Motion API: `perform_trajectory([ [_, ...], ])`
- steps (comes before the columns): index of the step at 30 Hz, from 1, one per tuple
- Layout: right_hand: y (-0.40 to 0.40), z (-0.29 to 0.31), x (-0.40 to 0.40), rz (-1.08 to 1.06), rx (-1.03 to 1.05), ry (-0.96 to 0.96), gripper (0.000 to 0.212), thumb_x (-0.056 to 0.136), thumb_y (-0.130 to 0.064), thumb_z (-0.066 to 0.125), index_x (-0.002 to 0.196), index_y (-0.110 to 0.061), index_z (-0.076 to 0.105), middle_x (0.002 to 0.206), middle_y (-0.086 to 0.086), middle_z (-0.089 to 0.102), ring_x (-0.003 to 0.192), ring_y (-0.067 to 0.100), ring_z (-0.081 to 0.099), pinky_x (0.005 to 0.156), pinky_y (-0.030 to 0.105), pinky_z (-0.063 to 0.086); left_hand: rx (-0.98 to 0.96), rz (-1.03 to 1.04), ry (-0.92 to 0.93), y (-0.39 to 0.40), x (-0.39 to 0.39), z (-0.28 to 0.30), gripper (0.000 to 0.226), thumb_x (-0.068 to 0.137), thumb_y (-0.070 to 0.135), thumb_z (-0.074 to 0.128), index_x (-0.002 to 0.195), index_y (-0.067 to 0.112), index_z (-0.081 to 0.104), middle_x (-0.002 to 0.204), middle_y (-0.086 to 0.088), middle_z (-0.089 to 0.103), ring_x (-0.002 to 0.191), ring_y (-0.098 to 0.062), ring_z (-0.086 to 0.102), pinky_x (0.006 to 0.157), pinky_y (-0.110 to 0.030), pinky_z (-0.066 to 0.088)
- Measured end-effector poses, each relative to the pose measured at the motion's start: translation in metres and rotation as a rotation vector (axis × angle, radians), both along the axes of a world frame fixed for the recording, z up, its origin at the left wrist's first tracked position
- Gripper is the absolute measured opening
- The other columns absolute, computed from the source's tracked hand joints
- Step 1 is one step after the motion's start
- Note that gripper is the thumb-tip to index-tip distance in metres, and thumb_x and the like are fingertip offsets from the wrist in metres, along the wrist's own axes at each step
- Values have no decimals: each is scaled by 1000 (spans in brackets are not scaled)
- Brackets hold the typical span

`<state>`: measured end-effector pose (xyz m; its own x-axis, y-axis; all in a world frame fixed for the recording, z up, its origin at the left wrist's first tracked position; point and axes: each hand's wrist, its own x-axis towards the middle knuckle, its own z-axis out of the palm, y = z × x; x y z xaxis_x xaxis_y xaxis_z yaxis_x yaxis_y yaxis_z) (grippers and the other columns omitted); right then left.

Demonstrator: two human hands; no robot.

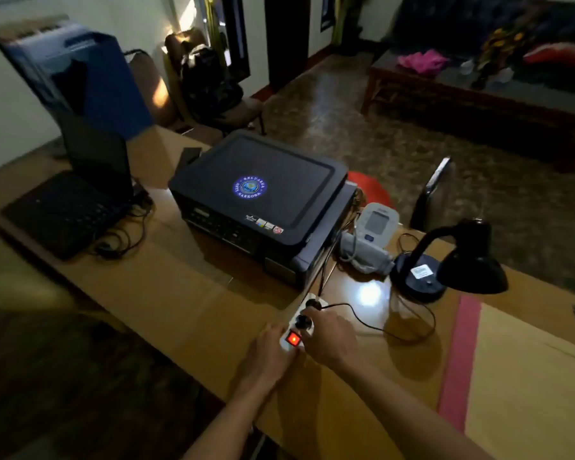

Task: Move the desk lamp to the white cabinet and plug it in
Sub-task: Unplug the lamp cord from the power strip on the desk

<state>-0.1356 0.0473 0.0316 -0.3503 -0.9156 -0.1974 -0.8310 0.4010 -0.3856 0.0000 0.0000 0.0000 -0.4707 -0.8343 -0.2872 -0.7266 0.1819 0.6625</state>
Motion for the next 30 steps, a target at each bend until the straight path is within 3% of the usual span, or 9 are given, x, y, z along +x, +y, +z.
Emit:
perform_trajectory([
  [5,-12,-12,-5,97,81,103,30,93,-32,63,123,-27,62,110,2,72,81,14,67,65,22,47,23,62,36,2,-4,2,32,87,46,62,114,29,65,106,5,61,90,-13,58,71,-28,50],
  [14,-25,-20,-10,185,121,117,32,91,-26,67,123,-22,62,115,5,70,92,18,68,78,30,54,-13,92,70,7,-3,0,30,86,50,65,110,32,68,97,13,56,87,-5,54,60,-13,35],
  [18,-24,-22,-12,208,124,152,33,92,-27,65,125,-22,62,115,4,71,96,18,69,86,32,55,-54,77,57,11,-3,-2,31,88,50,62,106,27,70,95,10,65,84,-5,57,65,-15,40],
  [20,-24,-23,-14,211,115,160,32,93,-26,65,124,-21,63,115,3,71,96,17,69,86,32,55,-64,91,59,13,-3,-3,30,89,49,61,106,25,70,99,8,69,85,-4,59,72,-18,47],
  [25,-30,-17,-19,172,47,153,24,90,-25,67,114,-22,68,106,0,72,90,13,67,82,28,53,-137,75,26,16,-4,-3,27,91,45,60,109,25,69,100,6,71,86,-8,64,75,-23,51],
  [30,-26,-4,-25,123,-18,96,20,89,-23,71,109,-23,71,101,-4,74,83,7,68,66,15,47,-161,38,-33,15,-3,-5,31,94,45,56,114,24,66,102,3,71,89,-13,65,82,-33,53],
])
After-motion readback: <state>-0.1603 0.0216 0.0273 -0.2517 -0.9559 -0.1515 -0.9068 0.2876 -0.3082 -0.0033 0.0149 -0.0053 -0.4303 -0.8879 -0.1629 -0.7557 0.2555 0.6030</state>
